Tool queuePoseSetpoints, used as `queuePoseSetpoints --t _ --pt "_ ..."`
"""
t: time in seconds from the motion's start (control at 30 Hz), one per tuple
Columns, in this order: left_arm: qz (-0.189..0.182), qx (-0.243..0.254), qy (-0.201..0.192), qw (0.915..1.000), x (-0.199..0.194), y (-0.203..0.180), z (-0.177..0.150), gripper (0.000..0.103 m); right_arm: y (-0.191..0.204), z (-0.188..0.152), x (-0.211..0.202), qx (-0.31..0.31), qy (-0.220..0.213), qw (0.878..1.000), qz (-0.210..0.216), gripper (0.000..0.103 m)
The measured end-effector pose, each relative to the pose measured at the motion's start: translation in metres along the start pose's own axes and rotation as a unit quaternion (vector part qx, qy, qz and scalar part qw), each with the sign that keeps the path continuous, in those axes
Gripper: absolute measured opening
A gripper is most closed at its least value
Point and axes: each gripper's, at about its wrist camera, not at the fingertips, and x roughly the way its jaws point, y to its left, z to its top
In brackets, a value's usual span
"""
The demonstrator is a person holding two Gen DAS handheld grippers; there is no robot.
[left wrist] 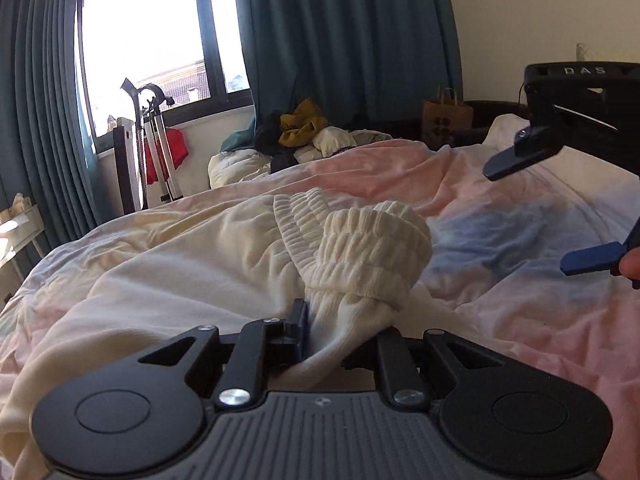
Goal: Fold clothes
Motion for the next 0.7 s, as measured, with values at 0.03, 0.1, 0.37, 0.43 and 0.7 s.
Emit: queuePoseSetpoints --t 0.03,0.1,0.37,0.43,0.7 --pt "0.0 0.012 -0.003 0.9999 0.0 0.0 -0.004 0.016 0.001 -0.001 0.005 0.002 0.013 1.0 0.016 0.1" --pt "-0.01 0.04 0.003 0.9991 -0.003 0.005 -0.014 0.022 0.007 -0.002 0.014 0.002 0.035 0.998 0.049 0.1" --pt "-0.063 0.137 -0.034 0.9879 -0.061 0.024 -0.061 0.086 0.053 -0.005 0.049 -0.084 0.1 0.986 0.102 0.1" --pt "-0.048 0.162 -0.045 0.9846 -0.072 0.023 -0.072 0.086 0.057 -0.005 0.06 -0.102 0.115 0.983 0.097 0.1" --pt "-0.046 0.125 -0.055 0.9896 -0.069 0.052 -0.078 0.076 0.048 -0.001 0.099 -0.081 0.162 0.976 0.118 0.096"
